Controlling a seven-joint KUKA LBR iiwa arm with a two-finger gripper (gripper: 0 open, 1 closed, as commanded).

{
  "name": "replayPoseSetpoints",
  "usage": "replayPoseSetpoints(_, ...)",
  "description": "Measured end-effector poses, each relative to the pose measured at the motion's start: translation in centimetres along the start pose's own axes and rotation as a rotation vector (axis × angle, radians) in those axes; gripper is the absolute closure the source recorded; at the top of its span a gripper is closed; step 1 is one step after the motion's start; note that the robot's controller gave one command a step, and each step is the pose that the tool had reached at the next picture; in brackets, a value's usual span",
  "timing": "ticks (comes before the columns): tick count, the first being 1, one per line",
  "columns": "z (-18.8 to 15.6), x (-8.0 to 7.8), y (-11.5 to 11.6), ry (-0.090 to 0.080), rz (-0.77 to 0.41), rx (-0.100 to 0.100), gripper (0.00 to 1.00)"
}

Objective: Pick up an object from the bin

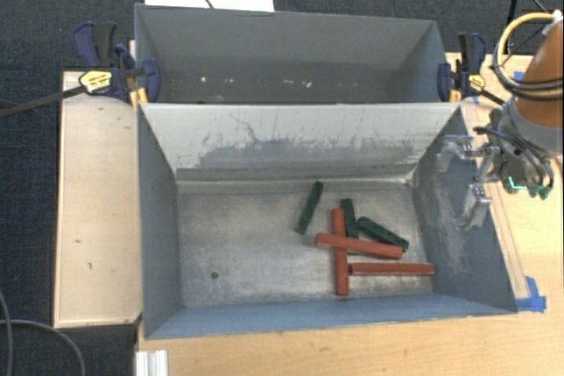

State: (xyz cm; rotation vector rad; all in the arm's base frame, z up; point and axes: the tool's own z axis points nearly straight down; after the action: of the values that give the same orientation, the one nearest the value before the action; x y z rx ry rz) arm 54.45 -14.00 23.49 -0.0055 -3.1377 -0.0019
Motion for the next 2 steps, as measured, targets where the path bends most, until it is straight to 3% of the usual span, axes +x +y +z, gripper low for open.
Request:
replayPoseSetpoints(1,16.7,-3.8,6.2,0.0,0.078,0.0,0.0)
replayPoseSetpoints(2,13.3,-4.4,10.1,-0.01,0.19,-0.002,0.0)
